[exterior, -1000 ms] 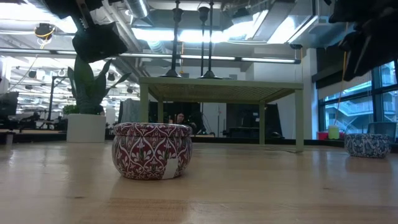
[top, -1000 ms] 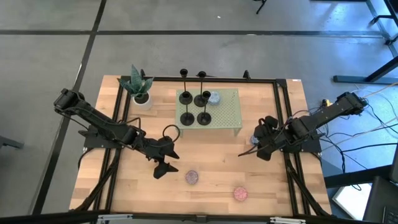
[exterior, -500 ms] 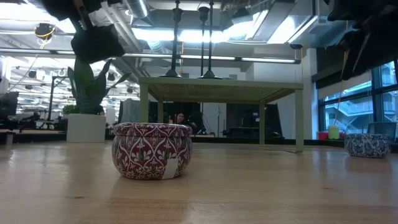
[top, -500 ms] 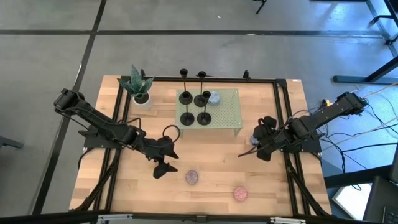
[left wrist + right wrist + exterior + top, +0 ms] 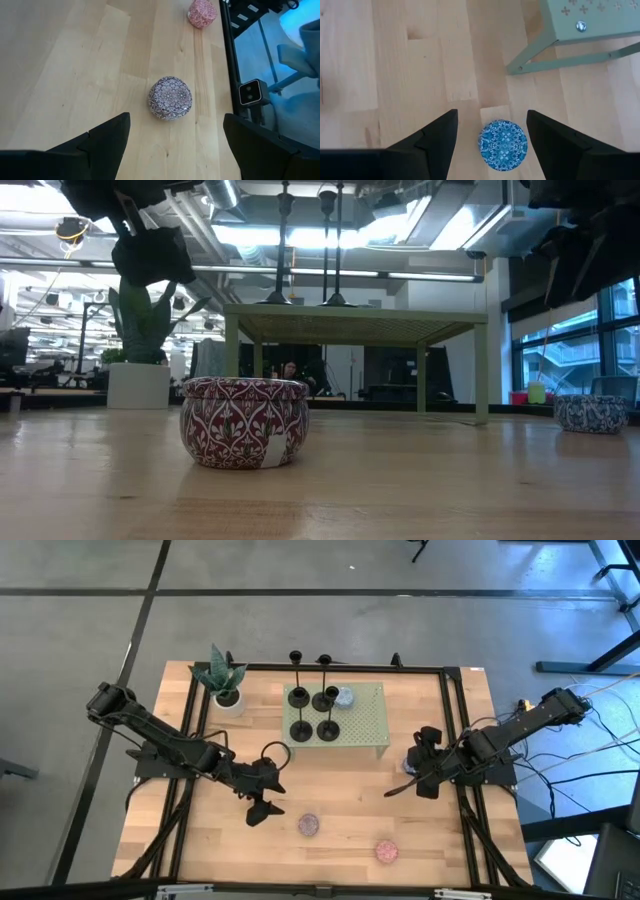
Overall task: Pick & Place candle stick holders
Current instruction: Align the blue scented candle with the light blue scented candle on the shelf
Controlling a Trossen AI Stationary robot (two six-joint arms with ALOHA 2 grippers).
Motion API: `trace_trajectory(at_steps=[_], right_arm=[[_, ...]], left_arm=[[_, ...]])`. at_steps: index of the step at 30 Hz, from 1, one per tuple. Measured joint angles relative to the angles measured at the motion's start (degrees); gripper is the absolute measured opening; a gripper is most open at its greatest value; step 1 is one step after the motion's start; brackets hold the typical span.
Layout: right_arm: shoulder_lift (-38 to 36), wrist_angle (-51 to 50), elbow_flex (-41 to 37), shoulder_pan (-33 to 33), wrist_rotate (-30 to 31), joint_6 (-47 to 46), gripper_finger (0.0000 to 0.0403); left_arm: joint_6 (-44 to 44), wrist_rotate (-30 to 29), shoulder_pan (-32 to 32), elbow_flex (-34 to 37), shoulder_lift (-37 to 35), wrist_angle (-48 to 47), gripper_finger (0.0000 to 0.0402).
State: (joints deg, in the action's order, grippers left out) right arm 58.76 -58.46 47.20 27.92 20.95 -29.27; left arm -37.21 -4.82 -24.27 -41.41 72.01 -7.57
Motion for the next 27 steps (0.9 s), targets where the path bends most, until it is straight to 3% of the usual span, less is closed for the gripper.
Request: trace_trajectory(at_steps=[16,27], right_arm=[[0.00,3.53,0.00,0.01,3.92,0.87,0.0244],[0.00,4.50,0.00,0.02,2.99,-0.48,0.0302]], left_arm=[[-0.07,-0.04,0.00,0.00,0.02,0.02,0.0317],[-0.09,-0.04,0.00,0.00,0.02,0.02,0.0317]])
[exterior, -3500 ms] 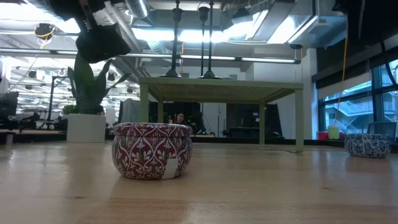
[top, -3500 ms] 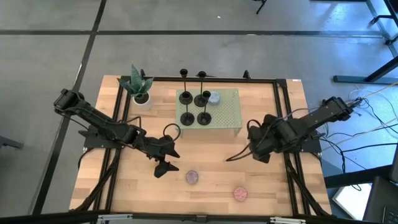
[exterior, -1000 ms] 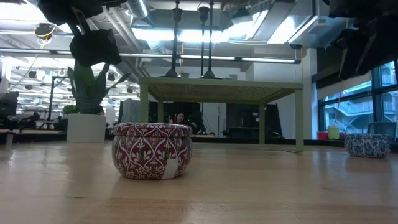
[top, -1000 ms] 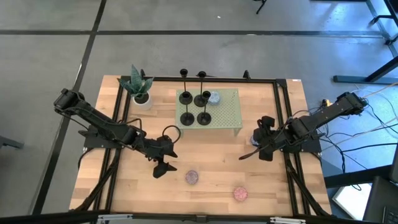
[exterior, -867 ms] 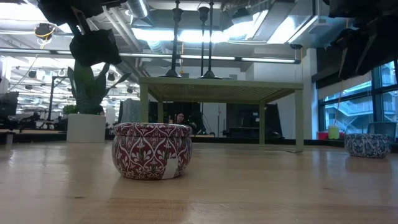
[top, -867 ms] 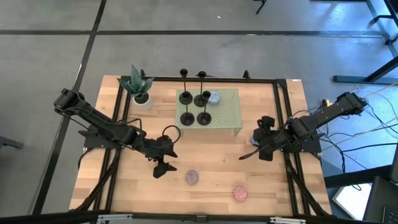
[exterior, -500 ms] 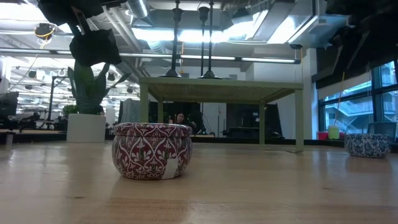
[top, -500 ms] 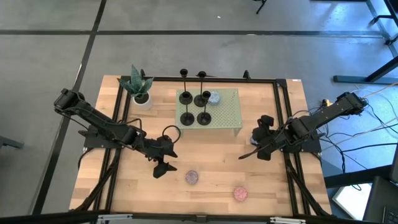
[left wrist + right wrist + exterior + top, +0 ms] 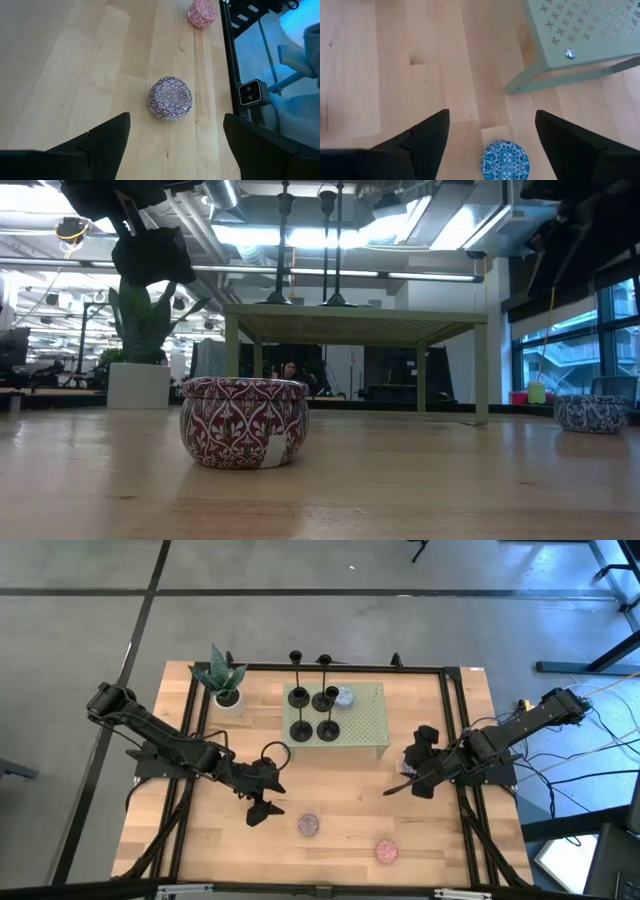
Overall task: Pick & Place candle stick holders
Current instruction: Align the blue scented candle with the light blue scented candle on the shelf
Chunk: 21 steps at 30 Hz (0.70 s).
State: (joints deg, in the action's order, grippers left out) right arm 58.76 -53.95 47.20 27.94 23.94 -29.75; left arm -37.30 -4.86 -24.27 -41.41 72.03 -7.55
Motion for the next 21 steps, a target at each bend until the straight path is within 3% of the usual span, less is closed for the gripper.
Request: trace_trajectory(at_steps=[9,16,21], right_arm=[[0.00,0.44,0.00,0.00,-7.29,-2.76,0.0314],[-0.01,0.74,0.00,0.00,-7.25,-1.33,0.0315],[-0.01,7.32,0.00,0.00,-6.13,-1.45,0.0315]], left_arm=[[0.02,0.00,0.00,0.00,0.00,0.00,0.0317],[0.04,-0.02,0.00,0.00,-0.02,0.00,0.0317],[0.04,-0.02,0.00,0.00,0.00,0.00,0.0317]])
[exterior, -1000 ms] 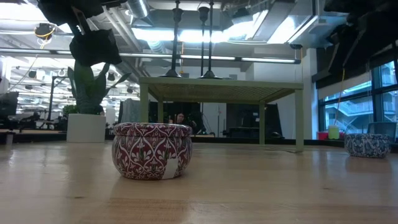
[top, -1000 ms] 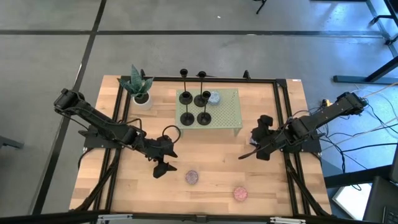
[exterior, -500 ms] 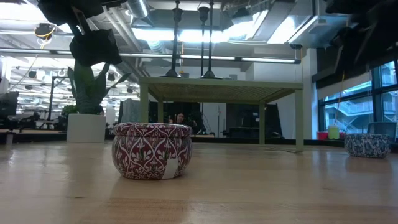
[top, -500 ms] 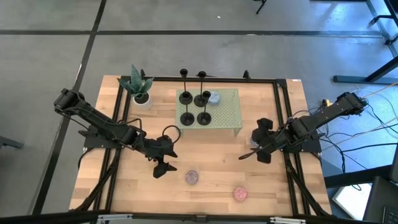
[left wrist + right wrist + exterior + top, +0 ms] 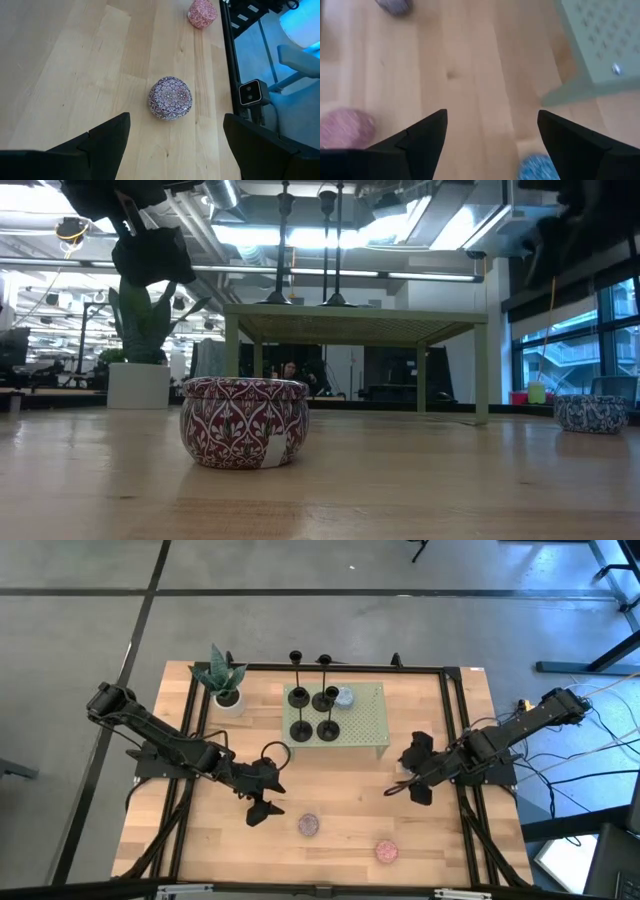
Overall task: Pick & Place candle stick holders
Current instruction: Align the blue scented candle with the light blue scented candle on the shelf
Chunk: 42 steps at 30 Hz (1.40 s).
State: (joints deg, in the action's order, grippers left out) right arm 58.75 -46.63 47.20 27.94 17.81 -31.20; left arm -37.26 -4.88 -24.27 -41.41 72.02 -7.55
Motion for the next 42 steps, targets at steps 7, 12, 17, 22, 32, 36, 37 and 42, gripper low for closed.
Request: trace_trajectory(at_steps=[7,12,17,22,32,36,37,42], right_arm=[[0.00,9.67,0.04,-0.07,6.76,4.28,0.0314],[0.00,8.88,0.04,-0.07,6.15,2.99,0.0315],[-0.01,4.59,0.04,-0.07,0.47,-0.93,0.0315],[0.00,-6.84,0.04,-0.04,-3.67,-10.57,0.0310],[-0.01,-18.08,-1.73,-0.07,-2.34,-21.10,0.0308],[-0.01,-12.91,-7.90,-0.07,-1.95,-20.44,0.0308],[0.00,-11.67,-9.37,-0.07,-1.95,-20.63,0.0308],[0.01,-8.89,-13.81,-0.58,-0.71,-24.20,0.0308]], left_arm=[[0.00,0.00,0.00,0.00,0.01,0.00,0.0317],[0.00,0.00,0.00,0.00,0.00,0.00,0.0317],[0.05,0.01,0.00,0.00,-0.01,0.02,0.0317],[0.08,-0.03,0.00,0.00,0.01,0.00,0.0317],[0.09,-0.29,0.00,0.00,-0.01,0.00,0.0317],[0.88,-0.31,0.00,0.00,0.01,0.00,0.0317],[1.17,-0.31,0.00,0.00,-0.02,0.02,0.0317],[2.07,-0.31,0.00,0.00,-0.02,0.02,0.0317]])
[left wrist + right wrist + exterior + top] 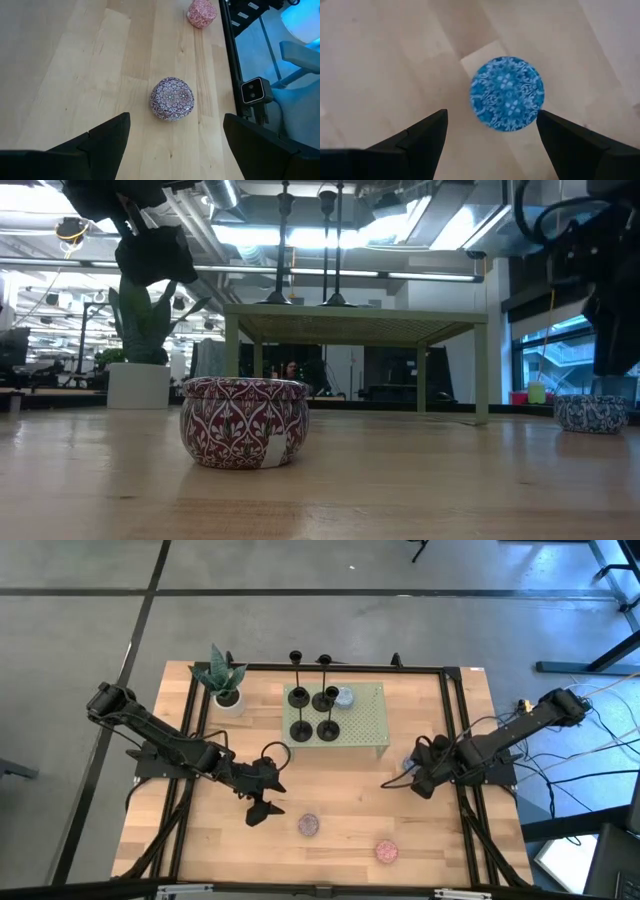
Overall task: Pick & Place candle stick holders
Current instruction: Align the blue scented candle with the light blue scented candle on the shelf
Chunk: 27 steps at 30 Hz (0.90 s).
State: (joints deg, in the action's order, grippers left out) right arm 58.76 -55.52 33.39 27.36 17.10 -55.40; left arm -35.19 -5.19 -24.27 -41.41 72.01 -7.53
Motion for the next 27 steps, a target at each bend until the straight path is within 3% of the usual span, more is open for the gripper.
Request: trace_trajectory(at_steps=[8,27], right_arm=[[-0.01,1.05,-1.05,-3.53,4.52,2.30,0.0308],[-0.02,5.41,-1.05,-9.38,4.31,0.11,0.0308]], left_arm=[[0.01,0.00,0.00,0.00,0.00,0.00,0.0317],[2.37,-0.33,0.00,0.00,0.02,0.00,0.0317]])
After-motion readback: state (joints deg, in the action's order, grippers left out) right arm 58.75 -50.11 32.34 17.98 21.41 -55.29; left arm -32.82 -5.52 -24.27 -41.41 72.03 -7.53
